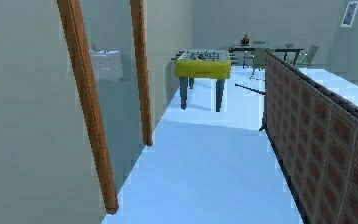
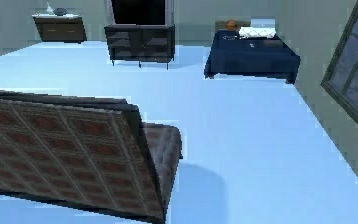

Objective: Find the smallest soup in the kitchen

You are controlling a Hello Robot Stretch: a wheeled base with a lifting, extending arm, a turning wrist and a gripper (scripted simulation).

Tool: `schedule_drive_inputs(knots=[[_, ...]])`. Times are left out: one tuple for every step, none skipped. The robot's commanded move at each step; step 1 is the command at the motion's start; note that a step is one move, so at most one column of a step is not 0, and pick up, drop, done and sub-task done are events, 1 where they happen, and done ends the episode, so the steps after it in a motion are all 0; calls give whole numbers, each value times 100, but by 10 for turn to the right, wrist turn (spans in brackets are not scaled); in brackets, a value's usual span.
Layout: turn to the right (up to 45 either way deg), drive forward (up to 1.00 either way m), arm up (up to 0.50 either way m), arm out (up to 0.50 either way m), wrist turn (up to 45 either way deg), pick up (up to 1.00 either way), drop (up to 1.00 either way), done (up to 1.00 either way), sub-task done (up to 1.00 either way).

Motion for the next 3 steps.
schedule_drive_inputs(knots=[[0, 100, 0, 0, 0, 0, 0, 0, 0], [-60, 0, 0, 0, 0, 0, 0, 0, 0], [0, 45, 0, 0, 0, 0, 0, 0, 0]])
